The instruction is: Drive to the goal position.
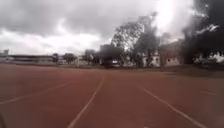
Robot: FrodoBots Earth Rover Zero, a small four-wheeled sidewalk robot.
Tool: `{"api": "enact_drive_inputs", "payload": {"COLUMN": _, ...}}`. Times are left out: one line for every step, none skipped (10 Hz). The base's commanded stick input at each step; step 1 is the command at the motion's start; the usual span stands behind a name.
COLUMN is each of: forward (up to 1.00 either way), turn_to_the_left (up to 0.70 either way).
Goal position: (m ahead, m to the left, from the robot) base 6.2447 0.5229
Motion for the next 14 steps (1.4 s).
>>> {"api": "enact_drive_inputs", "payload": {"forward": 0.70, "turn_to_the_left": 0.00}}
{"api": "enact_drive_inputs", "payload": {"forward": 0.70, "turn_to_the_left": 0.00}}
{"api": "enact_drive_inputs", "payload": {"forward": 0.70, "turn_to_the_left": 0.00}}
{"api": "enact_drive_inputs", "payload": {"forward": 0.70, "turn_to_the_left": 0.00}}
{"api": "enact_drive_inputs", "payload": {"forward": 0.70, "turn_to_the_left": 0.00}}
{"api": "enact_drive_inputs", "payload": {"forward": 0.70, "turn_to_the_left": 0.00}}
{"api": "enact_drive_inputs", "payload": {"forward": 0.70, "turn_to_the_left": 0.00}}
{"api": "enact_drive_inputs", "payload": {"forward": 0.70, "turn_to_the_left": 0.00}}
{"api": "enact_drive_inputs", "payload": {"forward": 0.70, "turn_to_the_left": 0.00}}
{"api": "enact_drive_inputs", "payload": {"forward": 0.70, "turn_to_the_left": 0.00}}
{"api": "enact_drive_inputs", "payload": {"forward": 0.70, "turn_to_the_left": 0.00}}
{"api": "enact_drive_inputs", "payload": {"forward": 0.70, "turn_to_the_left": 0.00}}
{"api": "enact_drive_inputs", "payload": {"forward": 0.70, "turn_to_the_left": 0.00}}
{"api": "enact_drive_inputs", "payload": {"forward": 0.70, "turn_to_the_left": 0.00}}
